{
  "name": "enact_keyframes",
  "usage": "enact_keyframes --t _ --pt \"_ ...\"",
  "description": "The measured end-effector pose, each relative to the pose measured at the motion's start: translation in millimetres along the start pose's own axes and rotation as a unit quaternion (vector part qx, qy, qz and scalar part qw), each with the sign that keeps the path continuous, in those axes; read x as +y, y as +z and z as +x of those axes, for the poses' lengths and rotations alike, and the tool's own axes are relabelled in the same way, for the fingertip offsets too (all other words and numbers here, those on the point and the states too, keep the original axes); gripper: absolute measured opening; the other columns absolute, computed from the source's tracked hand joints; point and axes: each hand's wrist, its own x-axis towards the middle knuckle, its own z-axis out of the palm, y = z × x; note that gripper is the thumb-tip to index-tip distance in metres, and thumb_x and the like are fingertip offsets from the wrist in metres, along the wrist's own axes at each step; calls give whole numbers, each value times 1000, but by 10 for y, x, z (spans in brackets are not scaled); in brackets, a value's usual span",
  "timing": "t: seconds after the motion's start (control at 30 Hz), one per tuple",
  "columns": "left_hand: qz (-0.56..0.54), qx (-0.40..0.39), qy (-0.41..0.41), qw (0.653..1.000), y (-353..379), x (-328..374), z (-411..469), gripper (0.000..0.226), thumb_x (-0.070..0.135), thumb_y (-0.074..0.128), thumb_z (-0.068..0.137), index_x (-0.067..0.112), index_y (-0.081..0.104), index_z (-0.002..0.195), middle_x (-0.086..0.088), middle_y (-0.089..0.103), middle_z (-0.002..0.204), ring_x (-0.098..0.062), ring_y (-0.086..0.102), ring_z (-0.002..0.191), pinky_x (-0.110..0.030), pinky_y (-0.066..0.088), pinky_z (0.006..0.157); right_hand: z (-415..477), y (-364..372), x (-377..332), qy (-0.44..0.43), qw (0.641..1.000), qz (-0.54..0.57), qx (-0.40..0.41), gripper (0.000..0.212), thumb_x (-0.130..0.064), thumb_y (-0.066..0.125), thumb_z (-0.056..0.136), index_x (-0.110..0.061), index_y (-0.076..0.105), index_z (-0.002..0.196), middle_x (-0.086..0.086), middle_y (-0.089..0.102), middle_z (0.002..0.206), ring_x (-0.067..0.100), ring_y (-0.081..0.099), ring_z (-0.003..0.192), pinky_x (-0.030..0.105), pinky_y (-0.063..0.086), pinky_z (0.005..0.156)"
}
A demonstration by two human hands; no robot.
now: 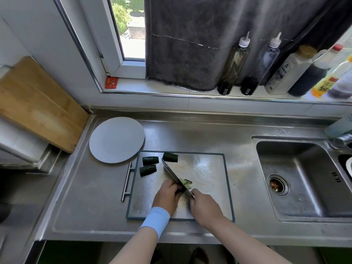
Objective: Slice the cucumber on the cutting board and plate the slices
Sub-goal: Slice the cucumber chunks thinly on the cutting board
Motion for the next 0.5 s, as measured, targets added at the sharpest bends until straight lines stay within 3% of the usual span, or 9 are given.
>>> enact_keyframes --t 0.17,0.37,0.5 --pt "-7 10 -18 1000 -7 27 -17 11 20 68 81 16 69 92 0 61 96 -17 56 91 -30 51 69 -34 -10 -3 -12 1000 -9 9 24 -30 36 101 -23 58 110 4 68 95 24 54 77 33 39 63" --pt "-14 11 -31 999 -22 58 -23 13 21 64 84 19 70 96 1 60 102 -15 55 95 -23 45 78 -198 -30 9 -28 999 -8 25 22 -30 35 101 -24 56 103 -1 62 81 22 51 71 34 36 58" --pt "-16 12 -25 999 -23 44 -25 11 16 66 82 17 70 92 1 62 99 -15 56 95 -26 49 77 -227 -16 21 -20 1000 -9 16 20 -30 33 101 -24 53 98 1 61 80 26 57 75 36 38 60"
